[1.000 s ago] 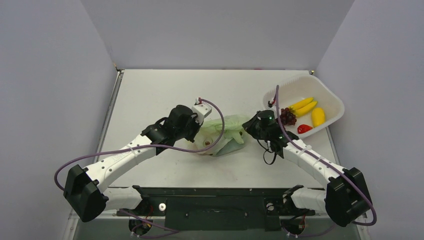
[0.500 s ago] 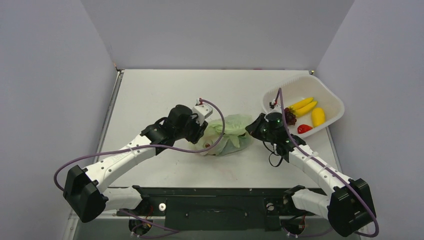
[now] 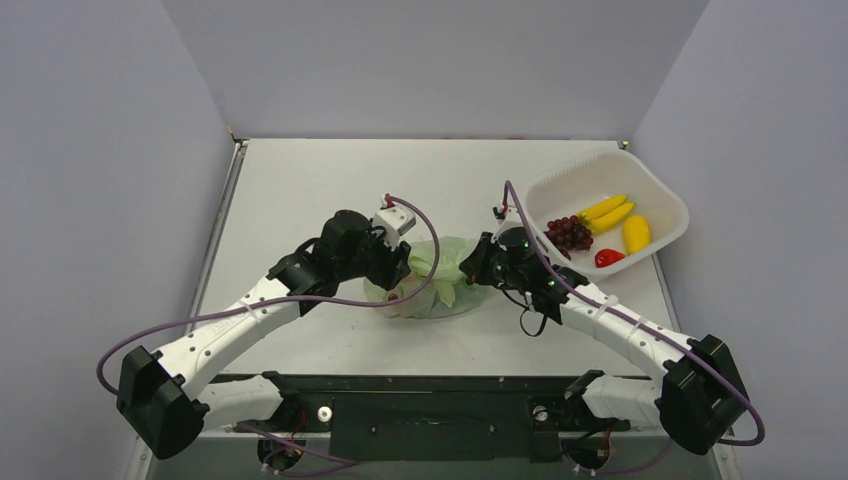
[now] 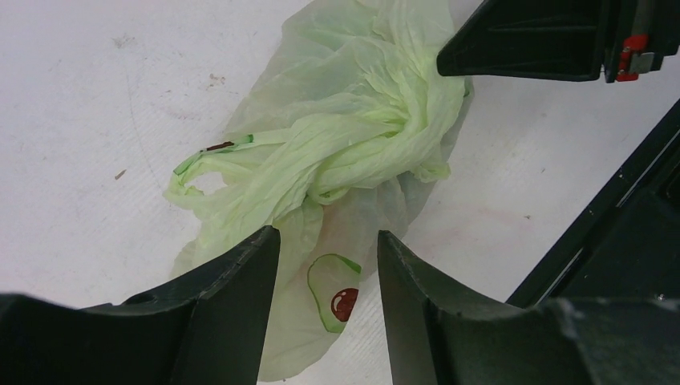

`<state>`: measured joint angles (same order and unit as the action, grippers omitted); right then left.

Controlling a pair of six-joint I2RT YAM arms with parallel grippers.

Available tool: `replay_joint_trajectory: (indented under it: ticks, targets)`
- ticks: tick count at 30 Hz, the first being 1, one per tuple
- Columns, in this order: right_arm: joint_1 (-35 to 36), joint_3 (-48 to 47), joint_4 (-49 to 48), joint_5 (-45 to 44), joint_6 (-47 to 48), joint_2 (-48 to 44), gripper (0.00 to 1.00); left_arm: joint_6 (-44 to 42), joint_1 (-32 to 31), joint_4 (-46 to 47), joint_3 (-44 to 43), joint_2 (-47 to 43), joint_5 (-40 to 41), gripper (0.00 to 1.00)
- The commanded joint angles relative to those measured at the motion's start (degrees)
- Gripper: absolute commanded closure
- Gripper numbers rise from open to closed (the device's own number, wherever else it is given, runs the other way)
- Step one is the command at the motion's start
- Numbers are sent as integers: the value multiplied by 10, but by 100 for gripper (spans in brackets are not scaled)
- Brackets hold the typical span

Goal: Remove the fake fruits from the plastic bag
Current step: Untie the plastic bag at the center of the board.

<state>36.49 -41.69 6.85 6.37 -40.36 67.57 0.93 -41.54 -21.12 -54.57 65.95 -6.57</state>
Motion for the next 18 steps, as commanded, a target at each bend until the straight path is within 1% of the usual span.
replay_joint_trajectory:
  ticks: [1, 7, 11, 14, 18]
  targets:
    - [14, -23, -19, -4, 23, 6, 100, 27, 16, 25, -24, 24, -26, 54]
    - [35, -22, -22, 0, 31, 12, 100, 41, 20, 15, -42, 60, -12, 54]
    - [50, -22, -26, 3, 36, 18, 100, 49, 21, 16, -47, 69, -7, 51]
    - [56, -20, -26, 3, 39, 21, 100, 46, 21, 21, -42, 49, 19, 51]
    - [64, -18, -25, 4, 43, 20, 100, 41, 23, 42, -25, 13, 23, 50]
